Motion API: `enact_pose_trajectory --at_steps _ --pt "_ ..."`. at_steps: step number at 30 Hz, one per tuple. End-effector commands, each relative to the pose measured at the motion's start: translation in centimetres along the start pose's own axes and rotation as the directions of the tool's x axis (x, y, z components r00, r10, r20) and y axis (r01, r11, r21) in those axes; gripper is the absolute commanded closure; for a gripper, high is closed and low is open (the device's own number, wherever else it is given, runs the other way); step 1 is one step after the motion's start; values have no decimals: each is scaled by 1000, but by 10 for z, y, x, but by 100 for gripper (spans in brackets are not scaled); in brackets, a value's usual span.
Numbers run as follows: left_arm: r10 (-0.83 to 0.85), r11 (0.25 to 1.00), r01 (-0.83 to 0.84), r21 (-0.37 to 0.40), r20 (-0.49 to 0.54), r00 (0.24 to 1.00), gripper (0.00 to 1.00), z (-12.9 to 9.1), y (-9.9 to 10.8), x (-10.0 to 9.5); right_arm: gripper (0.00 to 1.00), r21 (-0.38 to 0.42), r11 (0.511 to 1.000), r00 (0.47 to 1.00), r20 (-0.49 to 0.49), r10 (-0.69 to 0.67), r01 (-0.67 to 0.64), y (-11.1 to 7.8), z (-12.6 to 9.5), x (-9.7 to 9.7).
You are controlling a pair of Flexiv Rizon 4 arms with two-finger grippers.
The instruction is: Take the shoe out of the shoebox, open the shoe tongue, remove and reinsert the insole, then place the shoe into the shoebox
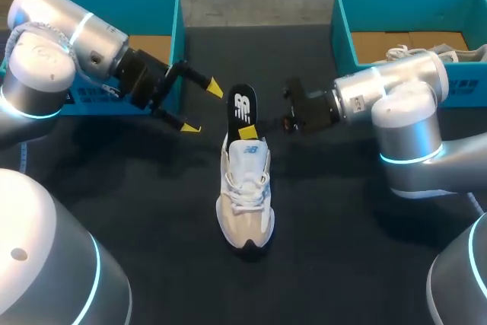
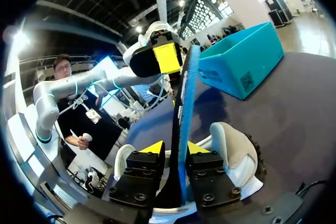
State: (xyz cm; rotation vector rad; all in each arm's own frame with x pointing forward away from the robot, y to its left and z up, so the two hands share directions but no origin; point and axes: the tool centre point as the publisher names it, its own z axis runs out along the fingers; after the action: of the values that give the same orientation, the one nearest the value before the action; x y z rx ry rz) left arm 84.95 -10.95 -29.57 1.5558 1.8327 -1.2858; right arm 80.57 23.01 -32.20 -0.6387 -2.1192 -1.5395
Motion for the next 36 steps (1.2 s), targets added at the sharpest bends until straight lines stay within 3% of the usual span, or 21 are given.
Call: enact_pose_trajectory --at_steps 1,2,22,23,26,27,36 --pt "-1 1000 1 5 -6 1000 0 6 8 -1 95 9 1000 1000 -8 1 -1 1 2 -4" --pt "-4 1000 4 2 -10 1000 0 6 9 -1 100 11 1000 1000 -9 1 -1 1 3 -5" --pt "12 1000 -12 -18 -5 1000 0 -2 3 -5 100 69 991 992 -39 118 -116 -39 18 4" --pt "12 1000 -12 -17 -4 1000 0 -1 3 -4 99 66 991 992 -38 122 -119 -40 18 4" --pt "11 1000 -11 -13 -7 1000 0 -1 3 -3 80 55 992 993 -29 113 -111 -35 16 5" --pt "11 1000 -11 -13 -7 1000 0 -1 3 -3 78 51 993 994 -26 106 -105 -33 16 5" --pt "18 1000 -18 -11 1 1000 0 -2 2 -4 72 -3 998 998 -6 68 -68 -16 9 8"
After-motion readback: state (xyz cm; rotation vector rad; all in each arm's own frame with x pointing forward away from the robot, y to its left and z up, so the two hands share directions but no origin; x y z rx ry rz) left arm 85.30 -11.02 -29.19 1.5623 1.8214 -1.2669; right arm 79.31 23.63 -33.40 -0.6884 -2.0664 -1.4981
